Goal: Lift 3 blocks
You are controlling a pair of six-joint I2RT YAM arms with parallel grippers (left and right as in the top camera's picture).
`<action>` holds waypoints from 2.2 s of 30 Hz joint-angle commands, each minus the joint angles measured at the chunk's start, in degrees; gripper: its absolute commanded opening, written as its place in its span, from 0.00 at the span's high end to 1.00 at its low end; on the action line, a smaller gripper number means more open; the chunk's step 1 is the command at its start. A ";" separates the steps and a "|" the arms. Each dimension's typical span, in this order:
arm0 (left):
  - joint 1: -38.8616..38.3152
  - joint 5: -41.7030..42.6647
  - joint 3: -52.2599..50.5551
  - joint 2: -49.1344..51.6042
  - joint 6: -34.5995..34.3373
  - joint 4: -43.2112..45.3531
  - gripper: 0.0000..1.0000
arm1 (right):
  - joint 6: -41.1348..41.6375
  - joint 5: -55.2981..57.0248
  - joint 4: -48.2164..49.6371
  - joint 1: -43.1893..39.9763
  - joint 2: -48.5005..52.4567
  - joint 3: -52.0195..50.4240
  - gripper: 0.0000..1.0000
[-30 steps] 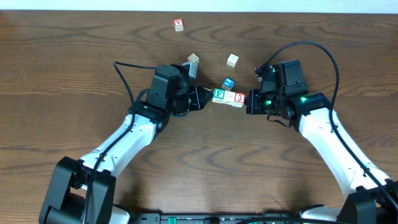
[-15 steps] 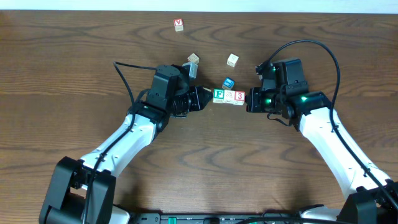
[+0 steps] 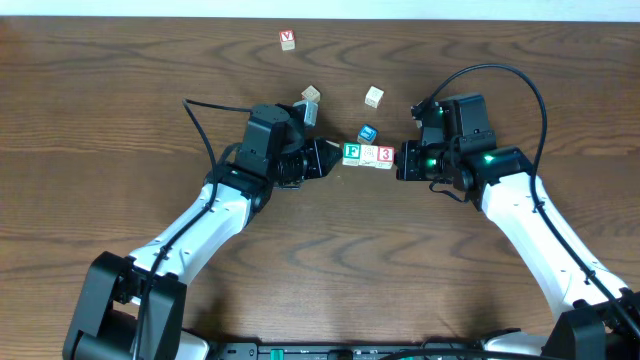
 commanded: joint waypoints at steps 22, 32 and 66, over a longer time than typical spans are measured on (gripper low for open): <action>-2.89 6.75 1.01 -0.55 0.83 -0.48 0.93 | 1.01 -9.49 0.15 1.42 -0.48 1.95 0.99; -2.89 5.84 0.98 -0.55 1.18 -1.44 0.93 | 0.96 -7.54 -1.16 1.44 -0.46 1.95 0.99; -4.70 1.97 0.42 -0.52 2.73 -4.85 0.93 | 0.94 -6.47 -3.34 1.60 1.57 1.81 0.99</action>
